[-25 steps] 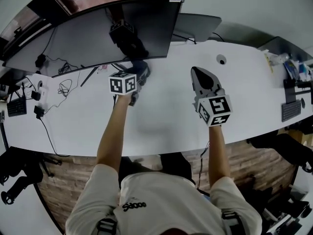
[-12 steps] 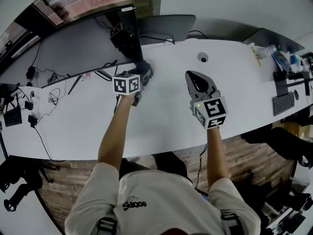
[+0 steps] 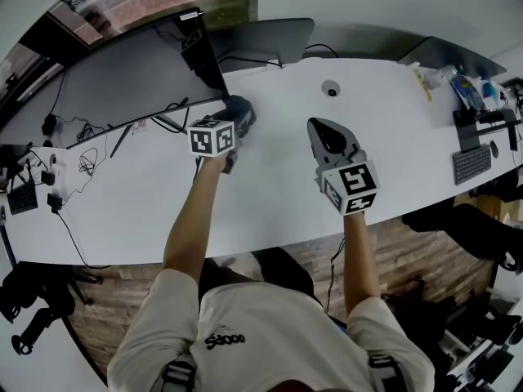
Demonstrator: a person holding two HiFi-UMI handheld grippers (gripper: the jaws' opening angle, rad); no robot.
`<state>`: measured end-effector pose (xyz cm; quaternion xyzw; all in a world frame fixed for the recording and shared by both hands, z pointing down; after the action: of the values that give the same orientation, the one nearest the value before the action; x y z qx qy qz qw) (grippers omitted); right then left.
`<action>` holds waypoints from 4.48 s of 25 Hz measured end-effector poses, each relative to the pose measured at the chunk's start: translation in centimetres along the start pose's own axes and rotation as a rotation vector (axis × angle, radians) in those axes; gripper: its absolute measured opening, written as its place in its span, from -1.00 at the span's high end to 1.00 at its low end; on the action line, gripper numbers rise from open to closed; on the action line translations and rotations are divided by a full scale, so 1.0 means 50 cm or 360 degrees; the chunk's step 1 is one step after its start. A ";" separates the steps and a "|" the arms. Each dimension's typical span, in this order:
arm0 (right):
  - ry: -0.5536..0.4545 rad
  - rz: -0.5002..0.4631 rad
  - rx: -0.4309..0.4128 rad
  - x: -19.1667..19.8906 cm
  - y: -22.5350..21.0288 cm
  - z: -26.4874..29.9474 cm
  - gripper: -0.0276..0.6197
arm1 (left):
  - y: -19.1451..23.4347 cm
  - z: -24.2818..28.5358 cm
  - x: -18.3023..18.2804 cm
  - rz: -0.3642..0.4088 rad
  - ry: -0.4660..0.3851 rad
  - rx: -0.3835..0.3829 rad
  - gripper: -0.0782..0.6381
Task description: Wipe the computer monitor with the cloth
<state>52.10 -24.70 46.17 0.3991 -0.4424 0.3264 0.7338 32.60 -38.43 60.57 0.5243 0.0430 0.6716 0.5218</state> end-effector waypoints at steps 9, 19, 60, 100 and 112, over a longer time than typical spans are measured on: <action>0.0042 0.0000 0.0078 0.003 -0.025 -0.057 0.90 | -0.059 -0.009 -0.053 0.0024 -0.0245 -0.0017 0.55; -0.0046 -0.0022 0.0166 -0.069 -0.031 -0.099 0.90 | -0.154 -0.105 -0.154 0.0145 -0.0537 -0.0047 0.55; -0.0433 -0.0214 0.0233 -0.398 0.027 -0.167 0.90 | -0.468 -0.572 -0.432 0.0872 -0.0911 0.0103 0.55; -0.0584 -0.0470 -0.0333 -0.489 0.377 -0.020 0.90 | -0.213 -0.963 -0.065 0.0937 -0.0915 -0.0699 0.55; -0.0576 -0.0524 -0.0395 -0.479 0.396 -0.030 0.90 | -0.218 -0.960 -0.045 0.0914 -0.0858 -0.0746 0.55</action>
<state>26.72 -17.12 29.81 0.4245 -0.5322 0.0693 0.7293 3.58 -11.67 31.05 0.5388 -0.3945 0.6202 0.4115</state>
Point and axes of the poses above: the fingertips, and each gripper's own axes: z forward along the fingers, y to its left, x out of its underside, the point moved 7 cm from there along -z, backward along the fingers, and after that the axes turned 15 degrees about -z, right-handed, at the moved point
